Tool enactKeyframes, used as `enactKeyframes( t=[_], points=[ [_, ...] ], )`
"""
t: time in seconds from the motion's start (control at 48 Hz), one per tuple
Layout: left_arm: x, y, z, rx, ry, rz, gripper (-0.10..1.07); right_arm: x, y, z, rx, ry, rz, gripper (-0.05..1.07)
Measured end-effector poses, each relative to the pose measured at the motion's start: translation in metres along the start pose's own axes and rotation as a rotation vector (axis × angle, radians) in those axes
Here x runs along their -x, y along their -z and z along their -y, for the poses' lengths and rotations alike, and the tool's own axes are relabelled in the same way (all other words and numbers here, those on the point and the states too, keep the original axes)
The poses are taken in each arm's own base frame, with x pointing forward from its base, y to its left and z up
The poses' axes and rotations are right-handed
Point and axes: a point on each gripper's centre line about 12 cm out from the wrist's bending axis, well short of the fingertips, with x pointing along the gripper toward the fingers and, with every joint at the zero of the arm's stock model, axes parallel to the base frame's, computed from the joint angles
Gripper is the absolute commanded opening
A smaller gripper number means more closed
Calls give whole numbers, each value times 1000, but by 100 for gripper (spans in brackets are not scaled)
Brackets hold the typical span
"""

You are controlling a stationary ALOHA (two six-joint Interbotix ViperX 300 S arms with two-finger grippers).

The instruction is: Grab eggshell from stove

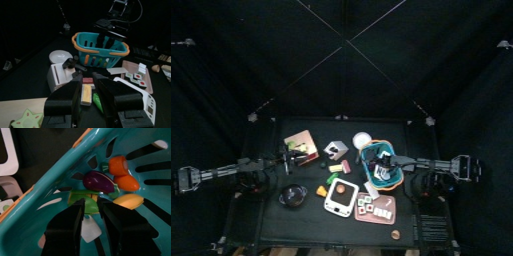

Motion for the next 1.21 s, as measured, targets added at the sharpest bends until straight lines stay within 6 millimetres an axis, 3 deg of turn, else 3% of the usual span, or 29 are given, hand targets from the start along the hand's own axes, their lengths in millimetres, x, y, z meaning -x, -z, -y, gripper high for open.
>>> enactKeyframes(
  t=[0.229,0.458,0.667,0.938,1.208],
  points=[
    [0,-1,-1,-2,-3,2,68,5,-12,-2,-11,-13,72,68],
    [0,-1,-1,-3,-3,2,68,20,-37,-7,-59,-54,259,68],
    [0,-1,-1,-34,-3,2,68,33,-62,-24,-27,-123,486,68],
    [1,4,0,-33,-1,-9,68,45,-76,-38,-1,-175,633,68],
    [1,4,4,-36,17,-11,68,41,-82,-92,71,-291,632,68]
  ],
)
